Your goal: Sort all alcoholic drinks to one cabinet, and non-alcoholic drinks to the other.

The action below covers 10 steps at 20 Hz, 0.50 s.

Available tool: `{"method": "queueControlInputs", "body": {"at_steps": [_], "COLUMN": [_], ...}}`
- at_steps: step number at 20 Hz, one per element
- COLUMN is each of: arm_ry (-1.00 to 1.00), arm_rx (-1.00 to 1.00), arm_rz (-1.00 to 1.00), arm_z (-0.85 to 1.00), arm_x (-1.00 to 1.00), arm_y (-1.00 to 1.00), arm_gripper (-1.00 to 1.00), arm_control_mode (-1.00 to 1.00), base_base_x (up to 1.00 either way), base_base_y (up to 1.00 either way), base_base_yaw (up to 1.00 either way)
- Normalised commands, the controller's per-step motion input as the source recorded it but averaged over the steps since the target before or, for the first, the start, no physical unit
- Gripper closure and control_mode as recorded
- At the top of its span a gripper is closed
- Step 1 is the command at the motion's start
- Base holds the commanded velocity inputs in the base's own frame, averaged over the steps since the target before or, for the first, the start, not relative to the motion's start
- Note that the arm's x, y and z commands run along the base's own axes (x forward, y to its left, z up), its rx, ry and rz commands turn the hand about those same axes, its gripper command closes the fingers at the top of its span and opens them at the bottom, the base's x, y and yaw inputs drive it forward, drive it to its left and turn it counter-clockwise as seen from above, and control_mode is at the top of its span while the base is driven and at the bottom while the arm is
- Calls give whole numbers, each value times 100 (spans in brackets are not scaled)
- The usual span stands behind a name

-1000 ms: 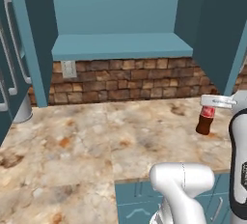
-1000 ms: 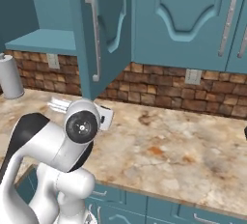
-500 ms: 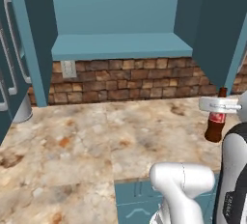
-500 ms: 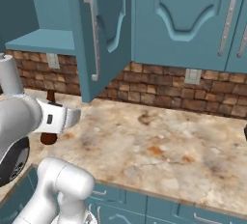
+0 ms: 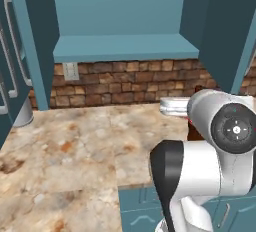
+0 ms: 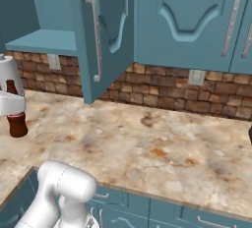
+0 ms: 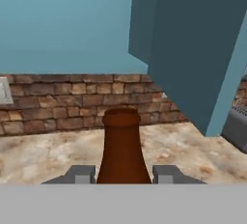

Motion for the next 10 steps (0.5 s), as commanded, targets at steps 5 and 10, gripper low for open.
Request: {"method": "queueControlInputs", "body": {"at_steps": [5, 10], "arm_ry": [0, -1], "arm_rx": [-14, -5], "arm_rz": [-21, -14], "arm_z": [10, 11], "arm_x": [68, 74], "arm_y": [22, 0], "arm_gripper": [100, 100], "arm_control_mode": [-100, -100], "base_base_x": [0, 0], "base_base_y": [0, 0], "base_base_yaw": [0, 0]}}
